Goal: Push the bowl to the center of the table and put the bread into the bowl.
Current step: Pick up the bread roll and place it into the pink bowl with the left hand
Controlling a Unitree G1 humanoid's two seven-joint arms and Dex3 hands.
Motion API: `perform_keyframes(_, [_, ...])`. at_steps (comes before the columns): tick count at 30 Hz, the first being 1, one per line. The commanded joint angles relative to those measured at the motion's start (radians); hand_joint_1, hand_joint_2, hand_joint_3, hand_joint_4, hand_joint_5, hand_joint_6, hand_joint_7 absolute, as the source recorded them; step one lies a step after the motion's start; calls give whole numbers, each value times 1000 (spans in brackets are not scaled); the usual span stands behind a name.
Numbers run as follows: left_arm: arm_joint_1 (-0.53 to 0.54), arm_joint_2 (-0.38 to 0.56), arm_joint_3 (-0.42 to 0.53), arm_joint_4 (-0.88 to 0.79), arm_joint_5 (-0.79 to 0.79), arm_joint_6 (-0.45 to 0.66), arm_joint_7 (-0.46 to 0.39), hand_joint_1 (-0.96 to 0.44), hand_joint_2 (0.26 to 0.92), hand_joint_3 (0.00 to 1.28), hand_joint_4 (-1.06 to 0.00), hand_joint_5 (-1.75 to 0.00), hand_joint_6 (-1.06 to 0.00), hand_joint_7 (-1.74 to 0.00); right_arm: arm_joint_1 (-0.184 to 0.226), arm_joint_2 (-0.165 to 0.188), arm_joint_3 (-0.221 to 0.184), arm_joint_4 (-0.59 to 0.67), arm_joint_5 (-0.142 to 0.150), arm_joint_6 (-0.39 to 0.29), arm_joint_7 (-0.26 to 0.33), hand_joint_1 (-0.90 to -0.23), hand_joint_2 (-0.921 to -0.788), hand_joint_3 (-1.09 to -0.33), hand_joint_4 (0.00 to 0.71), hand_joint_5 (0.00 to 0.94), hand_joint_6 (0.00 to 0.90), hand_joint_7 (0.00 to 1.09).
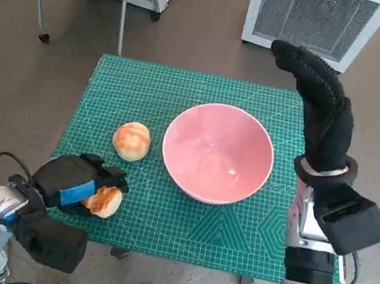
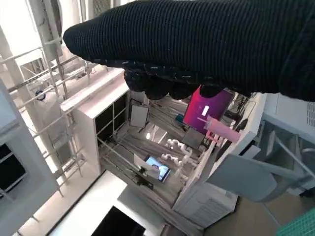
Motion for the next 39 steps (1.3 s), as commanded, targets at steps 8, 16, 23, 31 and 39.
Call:
perform_keyframes(8, [-31, 2, 67, -81, -74, -3, -35, 1, 904, 129, -694, -1209, -555, -1202, 17, 5, -2, 8, 12, 16, 10, -744, -921, -821, 282, 1, -1, 719])
perform_keyframes(16, [-173, -31, 117, -231, -176, 106, -107, 0, 919, 127, -664, -1230, -527, -1236, 15, 1, -4, 3, 10, 18, 7, -744, -921, -816, 283, 1, -1, 717])
perform_keyframes(23, [-420, -172, 79, -195, -203, 141, -24, -1, 920, 120, -664, -1209, -535, -1244, 11, 2, -5, 9, 11, 11, 10, -737, -921, -816, 284, 2, -1, 718])
perform_keyframes(31, [-672, -359, -57, 133, -111, -26, 174, -1, 915, 66, -735, -1143, -610, -1156, 18, 3, -5, 0, 14, 9, 12, -729, -921, -816, 284, 2, -1, 718])
perform_keyframes(39, [-827, -415, -182, 404, -19, -97, 176, -1, 915, 16, -795, -1021, -661, -1156, 34, -2, -8, -20, 16, 5, 11, -713, -921, -824, 284, 2, -1, 715])
